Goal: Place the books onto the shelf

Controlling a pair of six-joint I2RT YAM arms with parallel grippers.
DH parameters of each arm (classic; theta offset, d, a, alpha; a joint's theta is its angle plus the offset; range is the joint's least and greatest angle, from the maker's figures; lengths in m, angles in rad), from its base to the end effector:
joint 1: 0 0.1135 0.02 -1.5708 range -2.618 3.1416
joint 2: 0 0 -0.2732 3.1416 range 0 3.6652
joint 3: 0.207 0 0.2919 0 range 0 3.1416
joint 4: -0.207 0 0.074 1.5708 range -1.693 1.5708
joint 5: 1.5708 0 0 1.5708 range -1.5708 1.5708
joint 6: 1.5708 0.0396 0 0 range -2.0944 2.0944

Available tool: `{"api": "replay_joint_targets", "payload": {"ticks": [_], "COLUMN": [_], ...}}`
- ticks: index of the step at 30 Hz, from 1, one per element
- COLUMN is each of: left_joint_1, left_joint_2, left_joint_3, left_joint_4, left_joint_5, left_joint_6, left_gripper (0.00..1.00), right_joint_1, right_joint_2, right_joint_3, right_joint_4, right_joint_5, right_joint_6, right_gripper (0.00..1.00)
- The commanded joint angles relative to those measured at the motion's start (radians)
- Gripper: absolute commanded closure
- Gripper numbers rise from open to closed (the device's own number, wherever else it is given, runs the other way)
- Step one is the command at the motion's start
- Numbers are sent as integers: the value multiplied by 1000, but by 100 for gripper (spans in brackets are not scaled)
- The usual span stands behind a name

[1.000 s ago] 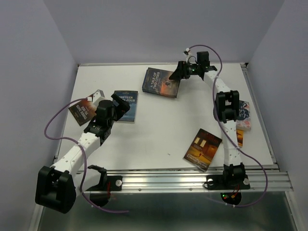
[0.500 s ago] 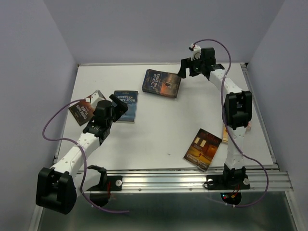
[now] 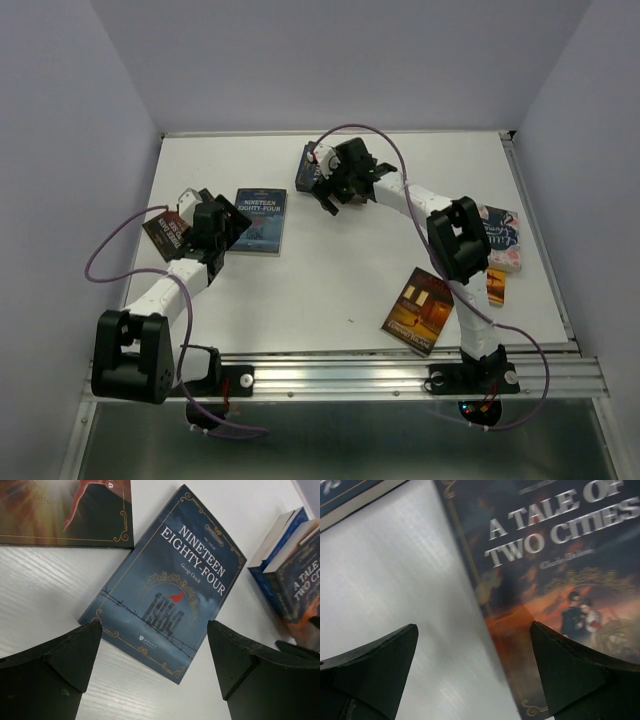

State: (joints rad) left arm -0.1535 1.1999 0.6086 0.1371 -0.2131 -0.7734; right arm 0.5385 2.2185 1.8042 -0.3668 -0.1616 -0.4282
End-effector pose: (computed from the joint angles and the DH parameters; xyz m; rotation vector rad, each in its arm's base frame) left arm 0.2907 -0.0365 0.2092 -0.7481 1.8913 -0.3725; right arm 0.4696 0.2879 0.1917 -1.1628 2.0446 0.2441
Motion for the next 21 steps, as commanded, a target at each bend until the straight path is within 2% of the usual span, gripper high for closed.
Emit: {"api": "replay_joint_targets", "payload": {"ticks": [1,4,15,21], "left_joint_1": [6,6,6,5], "left_joint_2": [98,211,420,481], "left_joint_3": [107,183,342,370], "left_joint_4": [82,59,12,-11], "left_joint_5": [52,38,46,55], "left_joint_6": [94,130,192,223], "left_gripper": [1,1,1,1], "right_joint_1": [-60,-60,-60,-60], "right_joint_2": [59,69,118,18], "right_joint_3": [93,81,95,8], "right_joint_4": [95,153,187,189], "right_joint_5": [187,169,142,16], "right_joint_6": [26,20,-57,-23], "right_gripper": [0,0,3,0]}}
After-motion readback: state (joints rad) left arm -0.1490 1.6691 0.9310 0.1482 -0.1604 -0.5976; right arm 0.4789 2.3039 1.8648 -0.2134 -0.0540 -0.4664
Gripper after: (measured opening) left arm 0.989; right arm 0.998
